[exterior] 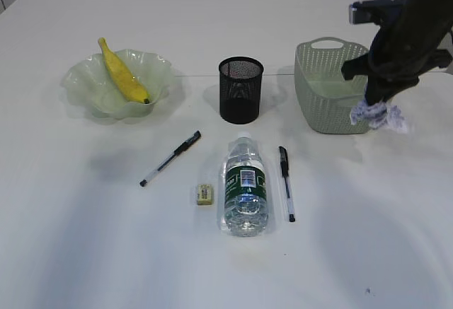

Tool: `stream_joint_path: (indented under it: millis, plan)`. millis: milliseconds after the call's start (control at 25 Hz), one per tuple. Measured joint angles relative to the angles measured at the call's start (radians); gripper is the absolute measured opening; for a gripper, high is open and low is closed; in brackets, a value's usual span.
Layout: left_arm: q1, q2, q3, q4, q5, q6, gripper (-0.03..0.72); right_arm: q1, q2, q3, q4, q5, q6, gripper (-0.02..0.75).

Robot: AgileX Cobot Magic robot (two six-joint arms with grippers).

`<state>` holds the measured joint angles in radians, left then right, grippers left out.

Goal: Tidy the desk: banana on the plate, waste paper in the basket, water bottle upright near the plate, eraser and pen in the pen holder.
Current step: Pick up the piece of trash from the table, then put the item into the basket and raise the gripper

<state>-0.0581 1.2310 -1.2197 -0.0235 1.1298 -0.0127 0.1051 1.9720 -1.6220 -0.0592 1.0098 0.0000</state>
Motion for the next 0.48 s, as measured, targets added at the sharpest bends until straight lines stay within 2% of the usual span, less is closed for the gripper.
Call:
stream_joint_path:
  millis: [160,480]
  plan:
    - [0.0,0.0,0.0,0.0,-0.001,0.0,0.276,0.0,-0.001,-0.082,0.002,-0.041,0.045,0.06]
    - [0.0,0.0,0.0,0.001,0.008,0.0,0.276,0.0,0.017,-0.101,0.002,-0.377,0.117,0.059]
